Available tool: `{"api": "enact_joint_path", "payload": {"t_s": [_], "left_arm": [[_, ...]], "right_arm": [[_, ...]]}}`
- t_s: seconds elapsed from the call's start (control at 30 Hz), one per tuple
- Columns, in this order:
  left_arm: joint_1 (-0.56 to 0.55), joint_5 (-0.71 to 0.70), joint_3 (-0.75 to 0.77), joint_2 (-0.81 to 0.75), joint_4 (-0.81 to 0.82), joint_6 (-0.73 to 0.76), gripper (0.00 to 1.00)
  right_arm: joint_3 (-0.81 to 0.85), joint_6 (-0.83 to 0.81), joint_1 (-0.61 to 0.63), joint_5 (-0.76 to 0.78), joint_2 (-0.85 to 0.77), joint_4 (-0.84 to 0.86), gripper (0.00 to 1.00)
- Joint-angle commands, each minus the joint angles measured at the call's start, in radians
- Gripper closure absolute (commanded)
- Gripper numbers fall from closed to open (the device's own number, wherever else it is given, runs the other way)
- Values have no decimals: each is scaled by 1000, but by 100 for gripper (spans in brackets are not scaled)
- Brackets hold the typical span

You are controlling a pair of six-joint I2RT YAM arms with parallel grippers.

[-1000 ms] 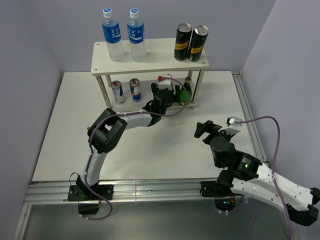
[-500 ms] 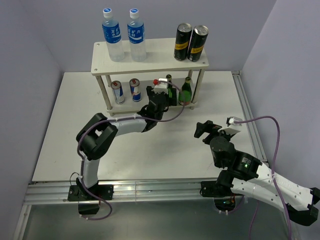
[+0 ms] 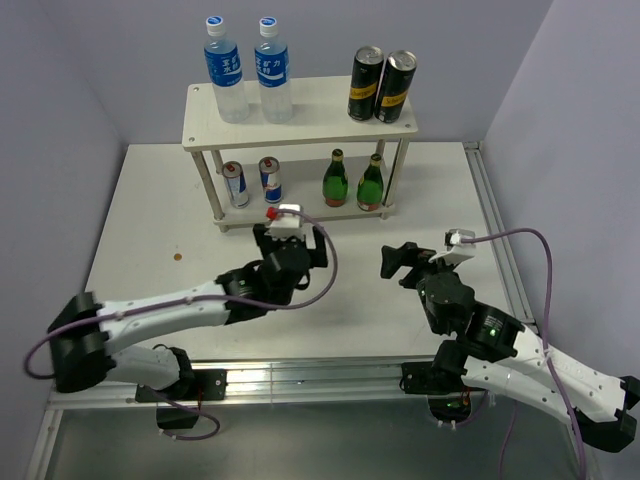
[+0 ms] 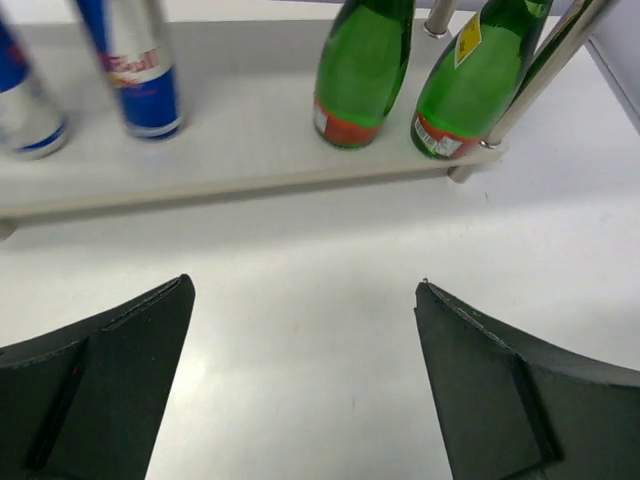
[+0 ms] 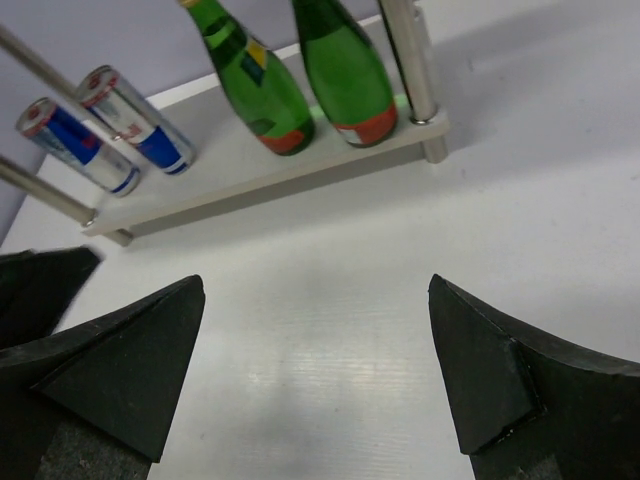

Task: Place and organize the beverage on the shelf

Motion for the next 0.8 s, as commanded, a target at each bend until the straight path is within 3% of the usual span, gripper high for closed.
{"api": "enact_joint_path", "payload": {"t_s": [0.0, 0.13, 0.23, 0.43, 0.77], "left_arm": [[-74, -189, 51, -213, -475, -197, 1], [-128, -241, 131, -444, -686, -248, 1], [-129, -285, 143, -550, -678, -166, 1], [-129, -345, 191, -618, -730, -156, 1], [-134, -370, 184, -637, -743, -170, 1]], "right_arm": [[44, -84, 7, -82, -6, 96, 0], [210, -137, 7, -51, 42, 79, 0], [278, -205, 7, -18, 60, 116, 0], [377, -236, 7, -5, 102, 102, 0], [374, -240, 6, 13, 83, 91, 0]]}}
